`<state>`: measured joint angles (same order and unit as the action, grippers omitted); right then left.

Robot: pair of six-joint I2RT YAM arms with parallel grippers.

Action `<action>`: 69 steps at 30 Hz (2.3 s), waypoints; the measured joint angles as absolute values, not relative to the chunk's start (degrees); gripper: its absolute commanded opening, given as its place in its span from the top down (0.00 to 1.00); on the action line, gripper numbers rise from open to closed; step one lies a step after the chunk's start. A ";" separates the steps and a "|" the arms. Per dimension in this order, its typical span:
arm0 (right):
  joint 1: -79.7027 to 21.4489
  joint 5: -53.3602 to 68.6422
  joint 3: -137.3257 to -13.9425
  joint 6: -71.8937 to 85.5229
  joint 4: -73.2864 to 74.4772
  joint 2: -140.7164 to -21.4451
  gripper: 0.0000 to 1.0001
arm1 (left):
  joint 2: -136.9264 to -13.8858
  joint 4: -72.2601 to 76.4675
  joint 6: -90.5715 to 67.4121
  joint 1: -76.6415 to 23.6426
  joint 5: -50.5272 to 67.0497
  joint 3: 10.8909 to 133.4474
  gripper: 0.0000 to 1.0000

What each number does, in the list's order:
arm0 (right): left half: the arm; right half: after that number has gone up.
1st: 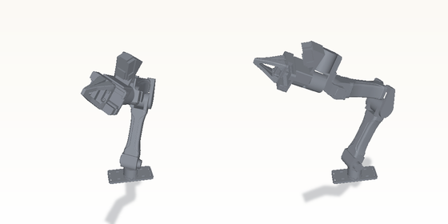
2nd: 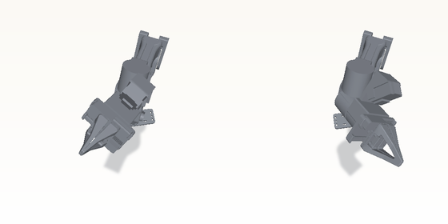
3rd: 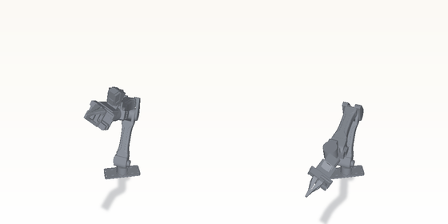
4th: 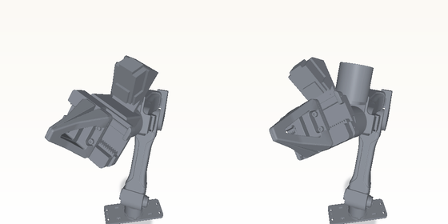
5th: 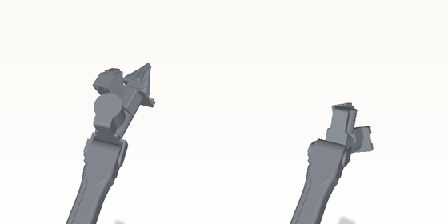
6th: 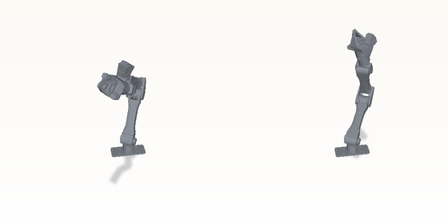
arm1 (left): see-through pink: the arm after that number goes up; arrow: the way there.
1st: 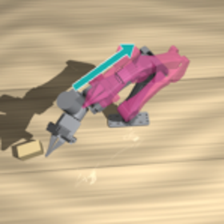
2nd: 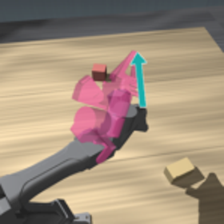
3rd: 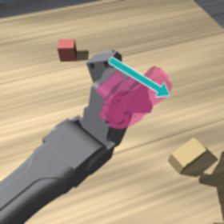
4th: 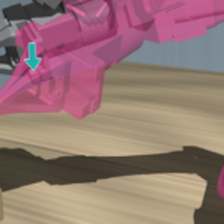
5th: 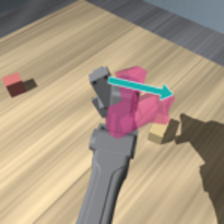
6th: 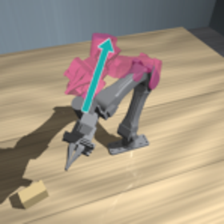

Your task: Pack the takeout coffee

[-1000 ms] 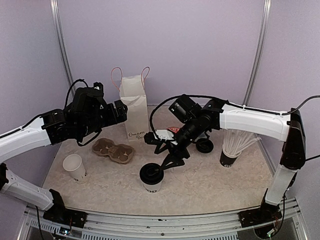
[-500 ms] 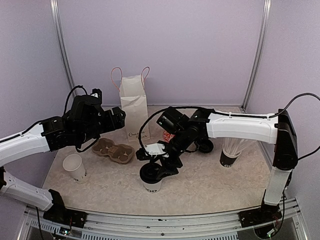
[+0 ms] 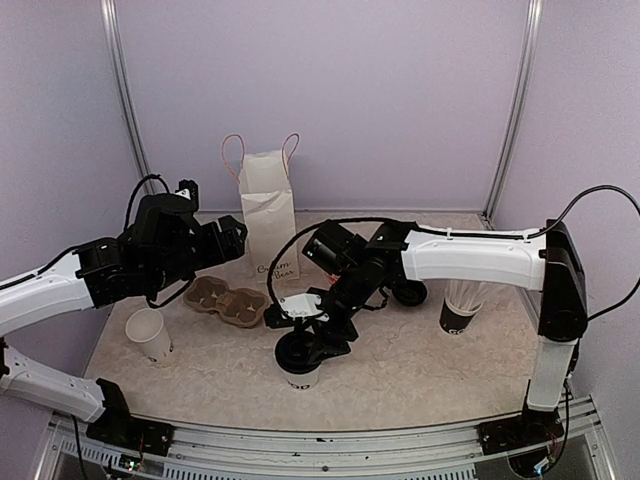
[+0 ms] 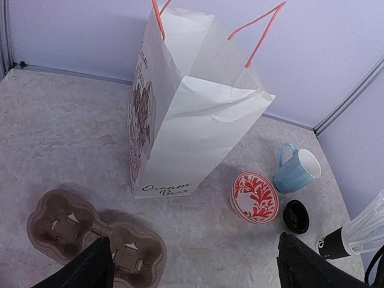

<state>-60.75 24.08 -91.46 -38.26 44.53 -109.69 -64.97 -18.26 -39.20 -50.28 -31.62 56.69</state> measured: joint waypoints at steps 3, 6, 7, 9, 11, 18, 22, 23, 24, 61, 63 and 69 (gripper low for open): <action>-60.86 23.75 -91.94 -38.04 44.75 -110.06 0.24 | -64.82 -18.17 -39.22 -50.28 -31.38 56.55 0.08; -61.04 23.27 -92.12 -37.98 44.86 -110.15 0.24 | -64.62 -18.00 -39.33 -50.28 -31.22 56.45 0.08; -61.14 23.00 -92.23 -37.89 44.97 -110.21 0.25 | -64.49 -18.02 -39.35 -50.28 -31.18 56.38 0.08; -61.34 22.61 -92.55 -37.76 45.23 -110.39 0.28 | -64.34 -18.00 -39.38 -50.26 -31.09 56.38 0.08; -61.54 22.04 -93.25 -37.26 45.65 -110.72 0.31 | -64.27 -18.04 -39.38 -50.17 -31.03 56.38 0.08; -61.49 20.49 -94.24 -35.86 46.74 -110.98 0.32 | -64.12 -18.04 -39.38 -49.84 -30.83 56.38 0.08; -60.29 20.29 -94.24 -35.07 47.37 -110.67 0.32 | -64.12 -18.04 -39.35 -49.56 -30.76 56.38 0.08; -59.61 20.25 -94.24 -34.92 47.70 -110.54 0.32 | -64.12 -18.04 -39.35 -49.50 -30.76 56.38 0.08; -58.85 20.18 -94.21 -34.81 48.01 -110.32 0.32 | -64.12 -18.04 -39.33 -49.43 -30.74 56.38 0.08; -40.86 14.09 -95.77 -26.55 46.85 -109.95 0.15 | -63.53 -19.31 -39.42 -49.41 -29.65 56.31 0.09; -40.80 14.17 -95.72 -26.24 46.87 -109.95 0.12 | -63.68 -19.33 -39.42 -49.41 -29.36 56.34 0.09; -40.56 14.55 -95.61 -25.80 47.88 -109.21 0.11 | -64.64 -19.94 -39.40 -49.41 -28.62 57.12 0.11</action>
<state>-40.56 14.55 -95.61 -25.80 47.88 -109.21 -64.64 -19.94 -39.40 -49.41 -28.62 57.12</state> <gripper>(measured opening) 0.887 0.908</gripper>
